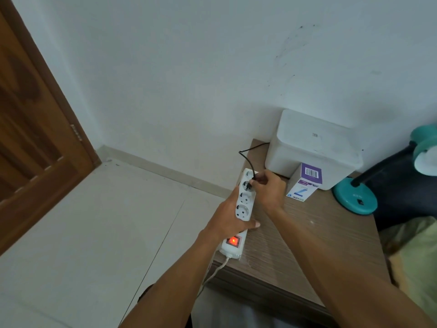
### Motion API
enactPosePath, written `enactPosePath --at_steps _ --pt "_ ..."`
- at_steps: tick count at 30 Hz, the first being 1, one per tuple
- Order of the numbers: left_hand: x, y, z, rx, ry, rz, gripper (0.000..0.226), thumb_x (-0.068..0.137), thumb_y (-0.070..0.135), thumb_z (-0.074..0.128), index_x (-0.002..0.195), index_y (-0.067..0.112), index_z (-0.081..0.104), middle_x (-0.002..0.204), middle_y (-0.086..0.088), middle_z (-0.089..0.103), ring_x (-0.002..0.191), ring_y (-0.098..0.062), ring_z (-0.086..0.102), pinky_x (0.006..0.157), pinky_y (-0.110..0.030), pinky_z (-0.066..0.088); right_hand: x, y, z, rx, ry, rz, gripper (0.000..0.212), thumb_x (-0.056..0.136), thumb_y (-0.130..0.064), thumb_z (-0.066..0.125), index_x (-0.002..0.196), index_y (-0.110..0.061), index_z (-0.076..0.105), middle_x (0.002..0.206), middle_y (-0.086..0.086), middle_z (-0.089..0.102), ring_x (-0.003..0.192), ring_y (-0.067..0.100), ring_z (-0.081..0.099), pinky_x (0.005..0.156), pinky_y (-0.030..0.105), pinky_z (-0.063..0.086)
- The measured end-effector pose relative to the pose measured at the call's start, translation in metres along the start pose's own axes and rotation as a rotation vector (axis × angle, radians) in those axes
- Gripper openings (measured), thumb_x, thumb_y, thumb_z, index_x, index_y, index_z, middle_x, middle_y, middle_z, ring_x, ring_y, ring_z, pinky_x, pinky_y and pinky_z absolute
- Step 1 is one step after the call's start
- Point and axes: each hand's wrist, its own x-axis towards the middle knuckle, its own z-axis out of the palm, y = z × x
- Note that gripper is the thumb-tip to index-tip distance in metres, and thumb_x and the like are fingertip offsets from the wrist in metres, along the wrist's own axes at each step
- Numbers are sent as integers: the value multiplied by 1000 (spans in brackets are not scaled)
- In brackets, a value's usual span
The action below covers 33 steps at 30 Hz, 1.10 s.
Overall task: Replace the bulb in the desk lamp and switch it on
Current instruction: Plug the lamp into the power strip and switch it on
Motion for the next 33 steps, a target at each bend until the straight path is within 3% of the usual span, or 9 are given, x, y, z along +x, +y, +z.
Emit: enactPosePath --at_steps 10,15,18,26,30,33 --pt "2 -3 1 45 12 3 109 68 42 94 155 33 29 119 9 69 102 -6 70 90 -28 60 -7 10 0 -34 -47 -40 11 81 -10 79 77 -15 70 72 -8 70 65 -1 65 55 10 48" --pt "2 0 0 75 12 2 105 71 38 93 155 33 30 112 18 65 95 6 67 73 -6 49 0 4 -1 -158 -78 -74 8 80 -14 79 76 -14 72 70 -7 68 65 5 64 56 21 47" --pt "2 -1 0 76 12 -2 98 72 36 94 150 34 34 105 23 64 92 15 65 71 -3 49 3 2 2 -261 -86 -87 10 80 -11 77 73 -16 72 70 -5 67 62 5 60 51 18 38" --pt "0 1 -2 106 13 -19 95 73 36 93 149 37 35 104 28 62 89 22 61 70 2 44 6 -5 6 -349 -58 -49 6 80 -11 77 76 -13 76 72 -2 70 60 8 59 46 21 35" --pt "0 7 0 150 18 -36 98 75 41 91 153 35 32 106 24 63 95 5 67 76 -8 46 3 -9 1 -330 -99 -7 2 84 -12 75 82 -13 76 80 1 72 62 5 58 47 19 35" --pt "-4 12 2 237 40 -65 98 79 47 85 157 32 26 119 12 64 103 -9 67 82 -14 48 -6 -9 -12 -294 -172 -23 14 88 -22 72 97 -12 76 90 3 74 74 10 64 59 21 48"
